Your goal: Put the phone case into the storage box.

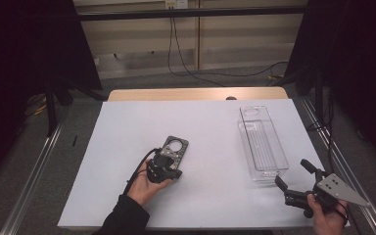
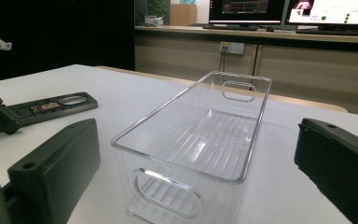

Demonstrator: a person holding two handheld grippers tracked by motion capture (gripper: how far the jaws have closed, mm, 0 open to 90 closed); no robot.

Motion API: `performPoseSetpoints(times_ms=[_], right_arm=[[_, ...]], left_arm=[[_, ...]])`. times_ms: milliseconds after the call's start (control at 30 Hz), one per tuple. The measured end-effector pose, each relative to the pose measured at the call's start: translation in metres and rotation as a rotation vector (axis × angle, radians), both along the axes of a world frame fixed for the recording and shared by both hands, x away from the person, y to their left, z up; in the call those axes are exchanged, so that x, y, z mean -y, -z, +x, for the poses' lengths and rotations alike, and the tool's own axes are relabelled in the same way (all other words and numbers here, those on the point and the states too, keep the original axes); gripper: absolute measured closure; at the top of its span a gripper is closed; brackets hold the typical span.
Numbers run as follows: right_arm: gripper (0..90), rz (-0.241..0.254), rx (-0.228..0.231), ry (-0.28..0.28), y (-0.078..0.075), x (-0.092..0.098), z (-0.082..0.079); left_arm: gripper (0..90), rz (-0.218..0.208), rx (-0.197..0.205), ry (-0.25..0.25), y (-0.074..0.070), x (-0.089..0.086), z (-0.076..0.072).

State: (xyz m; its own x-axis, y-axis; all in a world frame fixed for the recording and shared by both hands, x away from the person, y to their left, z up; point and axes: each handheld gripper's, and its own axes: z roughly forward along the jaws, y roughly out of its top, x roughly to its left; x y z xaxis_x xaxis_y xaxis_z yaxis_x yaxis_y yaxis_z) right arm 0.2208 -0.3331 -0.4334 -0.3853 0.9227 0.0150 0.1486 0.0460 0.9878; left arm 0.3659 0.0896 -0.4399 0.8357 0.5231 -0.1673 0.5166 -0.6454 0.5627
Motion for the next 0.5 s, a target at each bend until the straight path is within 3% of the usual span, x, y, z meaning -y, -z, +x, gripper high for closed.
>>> performPoseSetpoints(times_ms=[500], right_arm=[[0.0, -0.012, 0.007, 0.018, 0.0, -0.001, 0.001]], left_arm=[[90.0, -0.002, 0.006, -0.005, 0.0, -0.011, -0.002]])
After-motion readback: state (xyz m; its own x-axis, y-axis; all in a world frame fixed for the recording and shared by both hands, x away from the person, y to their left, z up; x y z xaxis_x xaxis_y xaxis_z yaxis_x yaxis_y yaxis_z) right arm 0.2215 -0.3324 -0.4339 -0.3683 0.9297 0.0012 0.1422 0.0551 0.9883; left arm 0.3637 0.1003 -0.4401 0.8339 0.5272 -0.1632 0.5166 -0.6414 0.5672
